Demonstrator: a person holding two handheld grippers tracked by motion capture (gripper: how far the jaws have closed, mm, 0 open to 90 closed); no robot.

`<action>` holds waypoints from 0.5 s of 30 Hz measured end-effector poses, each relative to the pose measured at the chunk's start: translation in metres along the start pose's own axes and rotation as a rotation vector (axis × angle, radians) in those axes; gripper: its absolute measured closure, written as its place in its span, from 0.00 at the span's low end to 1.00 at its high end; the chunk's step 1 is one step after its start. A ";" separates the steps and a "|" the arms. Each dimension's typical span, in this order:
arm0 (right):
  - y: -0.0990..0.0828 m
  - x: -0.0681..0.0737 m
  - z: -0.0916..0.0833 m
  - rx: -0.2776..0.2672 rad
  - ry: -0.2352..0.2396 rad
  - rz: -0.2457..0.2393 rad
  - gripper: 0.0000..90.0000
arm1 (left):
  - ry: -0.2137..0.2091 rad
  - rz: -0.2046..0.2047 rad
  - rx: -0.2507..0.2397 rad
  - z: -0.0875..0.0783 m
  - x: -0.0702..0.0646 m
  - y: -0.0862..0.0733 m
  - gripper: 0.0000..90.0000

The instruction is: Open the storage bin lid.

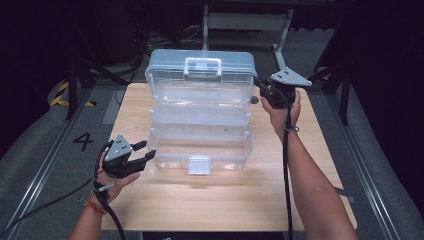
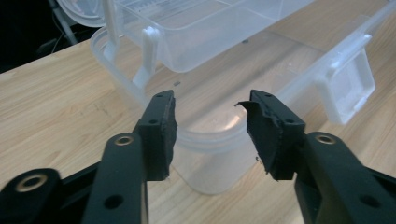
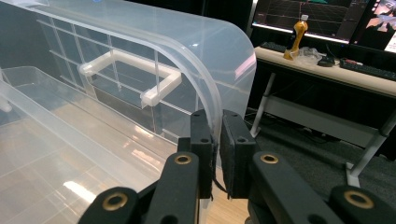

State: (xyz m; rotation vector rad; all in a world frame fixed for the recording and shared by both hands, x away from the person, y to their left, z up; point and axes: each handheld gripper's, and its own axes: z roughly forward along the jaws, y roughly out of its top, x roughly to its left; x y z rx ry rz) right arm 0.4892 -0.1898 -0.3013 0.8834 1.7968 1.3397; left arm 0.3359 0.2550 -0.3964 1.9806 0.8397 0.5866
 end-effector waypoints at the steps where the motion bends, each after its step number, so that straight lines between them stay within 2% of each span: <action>1: 0.001 -0.001 0.000 0.003 0.001 -0.004 0.94 | 0.009 0.004 0.012 -0.003 -0.002 -0.001 0.50; 3: 0.002 -0.002 0.001 0.010 0.004 -0.006 0.94 | 0.045 0.017 0.052 -0.009 -0.005 -0.005 0.42; 6: 0.002 -0.003 0.003 0.011 0.009 0.000 0.94 | 0.049 -0.002 0.069 -0.018 -0.006 -0.017 0.34; 8: 0.002 -0.003 0.003 0.010 0.009 0.003 0.94 | 0.052 -0.004 0.081 -0.021 -0.004 -0.023 0.32; 9: 0.003 -0.004 0.004 0.011 0.010 0.007 0.94 | 0.051 -0.027 0.102 -0.023 -0.003 -0.033 0.31; 10: 0.003 -0.004 0.004 0.011 0.010 0.007 0.94 | 0.051 -0.027 0.102 -0.023 -0.003 -0.033 0.31; 12: 0.003 -0.004 0.005 0.014 0.012 0.008 0.94 | 0.045 -0.037 0.150 -0.022 -0.001 -0.045 0.30; 15: 0.004 -0.006 0.006 0.017 0.012 0.009 0.94 | 0.030 -0.029 0.217 -0.017 0.000 -0.057 0.28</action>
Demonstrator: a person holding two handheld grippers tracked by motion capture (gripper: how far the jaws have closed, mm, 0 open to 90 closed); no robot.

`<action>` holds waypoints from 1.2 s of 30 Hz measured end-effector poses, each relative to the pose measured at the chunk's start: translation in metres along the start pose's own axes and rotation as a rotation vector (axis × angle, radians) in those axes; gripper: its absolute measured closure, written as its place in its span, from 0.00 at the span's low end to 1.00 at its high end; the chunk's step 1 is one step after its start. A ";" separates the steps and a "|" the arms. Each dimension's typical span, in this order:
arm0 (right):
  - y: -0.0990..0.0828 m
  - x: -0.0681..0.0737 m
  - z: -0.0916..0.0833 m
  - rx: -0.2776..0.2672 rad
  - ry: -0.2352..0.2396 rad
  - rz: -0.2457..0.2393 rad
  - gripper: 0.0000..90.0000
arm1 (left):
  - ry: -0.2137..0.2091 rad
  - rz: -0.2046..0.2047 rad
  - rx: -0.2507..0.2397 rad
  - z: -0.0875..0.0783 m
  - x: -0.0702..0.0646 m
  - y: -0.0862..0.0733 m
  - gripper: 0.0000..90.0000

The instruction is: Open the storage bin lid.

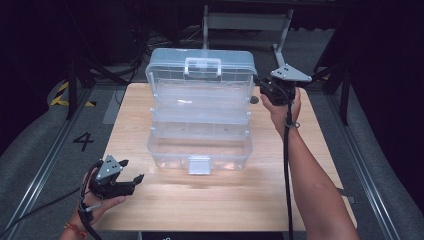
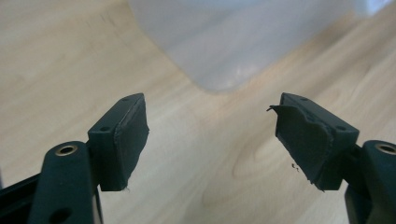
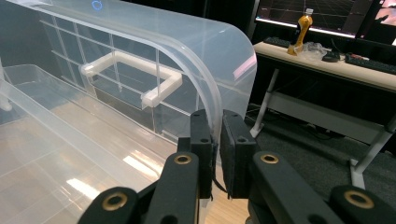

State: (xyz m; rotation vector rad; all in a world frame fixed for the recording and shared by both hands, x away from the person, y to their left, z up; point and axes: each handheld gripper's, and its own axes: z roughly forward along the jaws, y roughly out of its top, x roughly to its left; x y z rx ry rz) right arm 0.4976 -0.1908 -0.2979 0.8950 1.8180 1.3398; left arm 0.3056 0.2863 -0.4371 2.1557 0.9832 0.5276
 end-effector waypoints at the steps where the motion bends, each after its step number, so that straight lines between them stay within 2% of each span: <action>1: 0.000 -0.001 0.000 0.002 0.002 -0.002 0.94 | -0.006 0.007 0.022 0.004 -0.001 -0.004 0.28; 4: 0.001 -0.002 0.002 0.004 0.003 0.000 0.94 | -0.031 0.024 0.068 0.012 -0.001 -0.012 0.26; 6: 0.001 -0.002 0.003 0.005 0.002 -0.005 0.94 | -0.047 0.014 0.085 0.018 -0.001 -0.018 0.26; 8: 0.002 -0.004 0.004 0.007 0.007 0.006 0.94 | -0.054 0.020 0.102 0.021 -0.001 -0.021 0.26; 9: 0.002 -0.004 0.005 0.007 0.006 0.004 0.94 | -0.059 0.005 0.112 0.022 -0.002 -0.022 0.26; 12: 0.003 -0.005 0.007 0.011 0.011 0.007 0.94 | -0.067 0.010 0.128 0.025 -0.002 -0.026 0.25; 13: 0.003 -0.005 0.007 0.011 0.011 0.007 0.94 | -0.080 -0.006 0.123 0.026 -0.003 -0.028 0.25; 18: 0.004 -0.009 0.011 0.018 0.013 0.012 0.93 | -0.104 -0.032 0.098 0.028 -0.002 -0.030 0.24; 22: 0.006 -0.011 0.016 0.024 0.016 0.007 0.93 | -0.094 0.000 0.068 0.031 -0.004 -0.030 0.22; 36: 0.009 -0.022 0.031 0.044 0.031 0.050 0.93 | -0.112 0.000 0.063 0.032 -0.004 -0.031 0.23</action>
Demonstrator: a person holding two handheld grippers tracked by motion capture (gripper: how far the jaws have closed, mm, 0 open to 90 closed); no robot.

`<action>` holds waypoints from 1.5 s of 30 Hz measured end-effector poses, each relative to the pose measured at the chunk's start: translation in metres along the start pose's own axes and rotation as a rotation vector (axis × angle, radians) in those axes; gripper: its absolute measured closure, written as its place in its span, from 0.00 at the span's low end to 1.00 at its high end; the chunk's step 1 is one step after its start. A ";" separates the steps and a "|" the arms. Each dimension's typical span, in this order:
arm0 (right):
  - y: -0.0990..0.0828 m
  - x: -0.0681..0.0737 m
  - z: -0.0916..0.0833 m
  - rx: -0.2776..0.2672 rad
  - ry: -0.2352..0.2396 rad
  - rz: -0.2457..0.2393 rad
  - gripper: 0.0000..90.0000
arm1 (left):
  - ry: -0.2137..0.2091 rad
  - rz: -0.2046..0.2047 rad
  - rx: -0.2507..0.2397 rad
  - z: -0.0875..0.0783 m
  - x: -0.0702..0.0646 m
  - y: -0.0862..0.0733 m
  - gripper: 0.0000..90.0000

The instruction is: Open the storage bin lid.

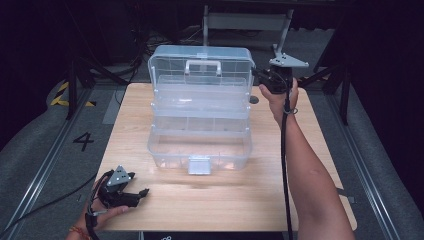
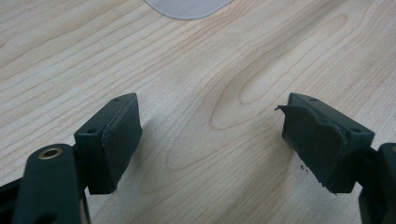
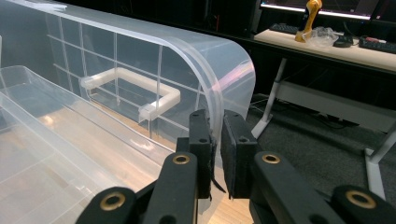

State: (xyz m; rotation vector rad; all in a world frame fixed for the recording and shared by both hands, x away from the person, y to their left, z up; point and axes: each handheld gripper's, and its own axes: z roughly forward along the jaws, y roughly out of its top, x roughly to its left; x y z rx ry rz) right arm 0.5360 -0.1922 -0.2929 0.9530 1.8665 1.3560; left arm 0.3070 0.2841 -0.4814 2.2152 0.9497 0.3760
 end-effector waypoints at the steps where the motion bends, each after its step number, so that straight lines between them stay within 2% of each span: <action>1: 0.000 -0.001 0.001 0.003 -0.001 -0.003 0.93 | 0.000 -0.002 0.001 0.000 0.000 0.000 0.23; 7: 0.001 -0.004 0.005 0.006 0.006 0.013 0.93 | -0.002 -0.002 0.000 0.000 0.000 0.000 0.23; 18: 0.004 -0.010 0.017 0.035 0.002 0.009 0.92 | 0.007 0.006 0.003 0.000 0.000 0.000 0.23; 28: 0.003 -0.017 0.028 0.039 0.007 0.040 0.92 | 0.004 0.006 0.000 0.000 0.001 0.000 0.23; 42: 0.003 -0.020 0.043 0.062 -0.024 0.048 0.91 | 0.008 0.011 0.003 -0.001 0.001 0.000 0.23; 45: 0.001 -0.024 0.047 0.065 -0.025 0.074 0.91 | 0.007 0.008 0.001 -0.001 0.001 0.000 0.23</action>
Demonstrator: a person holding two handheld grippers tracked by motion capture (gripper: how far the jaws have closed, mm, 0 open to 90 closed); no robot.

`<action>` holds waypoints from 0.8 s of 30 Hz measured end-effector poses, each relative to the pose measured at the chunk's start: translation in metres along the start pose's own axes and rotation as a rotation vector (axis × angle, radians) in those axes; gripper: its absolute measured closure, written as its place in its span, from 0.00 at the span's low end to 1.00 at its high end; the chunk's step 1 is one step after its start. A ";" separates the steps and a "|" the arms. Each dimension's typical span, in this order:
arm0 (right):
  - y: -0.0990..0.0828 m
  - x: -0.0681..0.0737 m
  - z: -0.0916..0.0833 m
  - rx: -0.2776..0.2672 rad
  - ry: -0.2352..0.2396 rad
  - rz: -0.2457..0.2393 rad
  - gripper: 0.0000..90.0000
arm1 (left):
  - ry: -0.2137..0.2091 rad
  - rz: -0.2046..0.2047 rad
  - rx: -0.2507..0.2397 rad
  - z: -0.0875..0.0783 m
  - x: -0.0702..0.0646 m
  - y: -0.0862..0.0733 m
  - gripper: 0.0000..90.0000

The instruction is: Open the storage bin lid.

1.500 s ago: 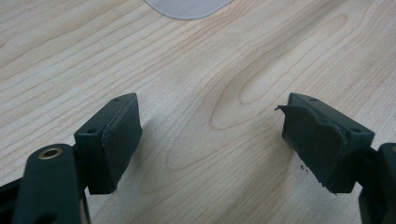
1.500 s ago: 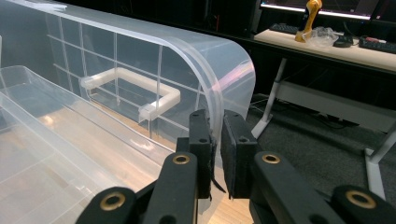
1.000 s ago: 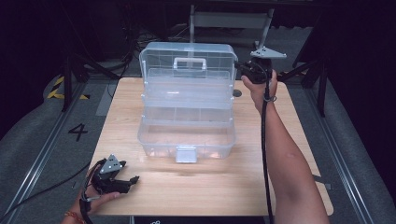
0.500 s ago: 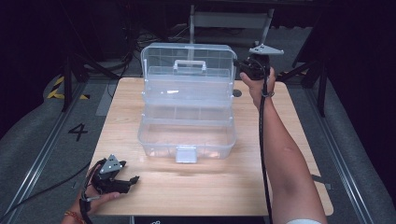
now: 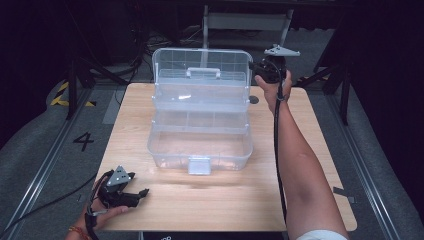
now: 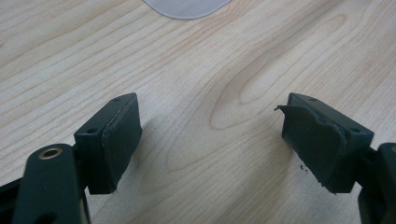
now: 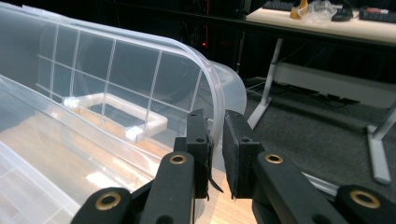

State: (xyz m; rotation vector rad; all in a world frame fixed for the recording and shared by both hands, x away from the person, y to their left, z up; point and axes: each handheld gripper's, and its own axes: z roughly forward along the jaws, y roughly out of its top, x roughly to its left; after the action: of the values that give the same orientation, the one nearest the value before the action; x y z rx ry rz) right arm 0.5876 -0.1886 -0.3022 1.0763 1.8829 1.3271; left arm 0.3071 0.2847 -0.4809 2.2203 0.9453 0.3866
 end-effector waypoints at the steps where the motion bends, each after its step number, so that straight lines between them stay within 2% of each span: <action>1: 0.000 -0.001 0.002 0.006 -0.004 -0.004 0.91 | -0.003 0.001 0.007 -0.001 0.000 0.000 0.23; 9: 0.001 -0.003 0.014 0.029 -0.021 -0.011 0.90 | -0.012 -0.008 0.008 -0.001 0.000 0.000 0.23; 11: -0.001 -0.004 0.017 0.025 -0.023 -0.007 0.90 | -0.008 0.001 0.010 -0.001 0.000 0.000 0.23; 14: -0.002 -0.007 0.022 0.031 -0.023 0.012 0.90 | -0.015 -0.009 0.008 -0.001 0.000 0.000 0.23; 19: -0.002 -0.006 0.027 0.040 -0.038 0.007 0.90 | -0.019 -0.009 0.004 -0.001 0.000 0.000 0.23; 24: -0.005 -0.008 0.030 0.039 -0.036 0.026 0.90 | -0.018 -0.009 0.005 -0.001 0.000 0.000 0.23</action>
State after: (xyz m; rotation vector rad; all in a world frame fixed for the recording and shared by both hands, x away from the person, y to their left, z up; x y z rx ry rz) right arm 0.6151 -0.1827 -0.3163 1.1399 1.8813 1.2818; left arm 0.3064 0.2851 -0.4807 2.2200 0.9469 0.3601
